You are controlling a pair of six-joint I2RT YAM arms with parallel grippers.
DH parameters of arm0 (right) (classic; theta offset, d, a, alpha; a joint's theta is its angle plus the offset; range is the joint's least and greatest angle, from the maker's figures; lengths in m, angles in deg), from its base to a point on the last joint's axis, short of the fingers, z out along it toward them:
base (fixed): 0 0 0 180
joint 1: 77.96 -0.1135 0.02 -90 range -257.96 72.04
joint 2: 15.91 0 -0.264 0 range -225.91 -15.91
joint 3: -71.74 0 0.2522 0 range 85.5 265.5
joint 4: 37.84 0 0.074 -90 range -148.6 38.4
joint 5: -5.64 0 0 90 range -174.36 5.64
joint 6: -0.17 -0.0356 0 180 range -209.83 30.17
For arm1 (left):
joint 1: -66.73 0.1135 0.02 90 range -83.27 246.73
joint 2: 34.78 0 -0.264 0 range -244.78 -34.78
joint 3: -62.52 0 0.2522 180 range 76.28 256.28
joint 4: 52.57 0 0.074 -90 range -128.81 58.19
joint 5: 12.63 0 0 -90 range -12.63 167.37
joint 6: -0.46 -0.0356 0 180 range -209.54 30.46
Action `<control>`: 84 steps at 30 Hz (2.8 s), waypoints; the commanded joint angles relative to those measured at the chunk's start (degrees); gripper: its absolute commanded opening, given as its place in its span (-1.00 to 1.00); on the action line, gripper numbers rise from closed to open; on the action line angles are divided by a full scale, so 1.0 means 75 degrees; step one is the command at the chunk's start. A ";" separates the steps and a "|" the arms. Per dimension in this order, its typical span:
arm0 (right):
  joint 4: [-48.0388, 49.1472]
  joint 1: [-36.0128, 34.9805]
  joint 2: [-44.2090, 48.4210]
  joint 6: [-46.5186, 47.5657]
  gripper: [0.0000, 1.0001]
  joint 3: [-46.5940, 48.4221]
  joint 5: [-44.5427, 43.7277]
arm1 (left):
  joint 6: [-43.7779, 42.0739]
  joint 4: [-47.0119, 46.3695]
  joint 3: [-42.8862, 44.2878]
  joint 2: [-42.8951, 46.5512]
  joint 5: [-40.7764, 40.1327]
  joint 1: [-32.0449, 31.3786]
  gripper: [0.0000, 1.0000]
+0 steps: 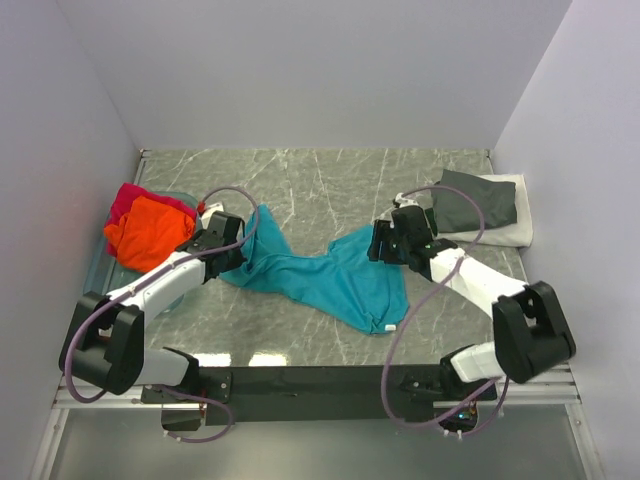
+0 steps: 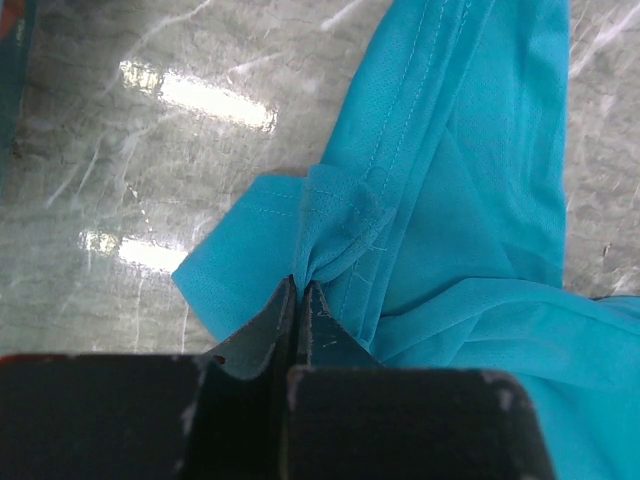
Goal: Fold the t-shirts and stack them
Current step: Flatten the tshirt out
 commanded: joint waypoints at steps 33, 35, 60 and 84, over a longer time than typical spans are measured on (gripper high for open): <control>0.1541 0.0769 -0.0548 0.0588 -0.33 -0.0577 0.1709 | 0.0087 -0.0451 -0.0252 -0.0009 0.0361 -0.0025 -0.99; 0.1622 0.0793 -0.0770 0.0577 -0.29 -0.0461 0.1755 | 0.0076 -0.0439 -0.0240 -0.0032 0.0373 -0.0025 -0.99; 0.1903 0.1438 -0.2305 0.0705 0.04 0.0887 0.2809 | 0.0228 0.0299 -0.0498 0.0906 -0.0084 -0.0025 -0.99; 0.1777 0.1332 -0.1444 0.0647 -1.00 0.0749 0.3257 | 0.0439 0.0428 -0.0498 0.1046 -0.0377 0.0022 -0.99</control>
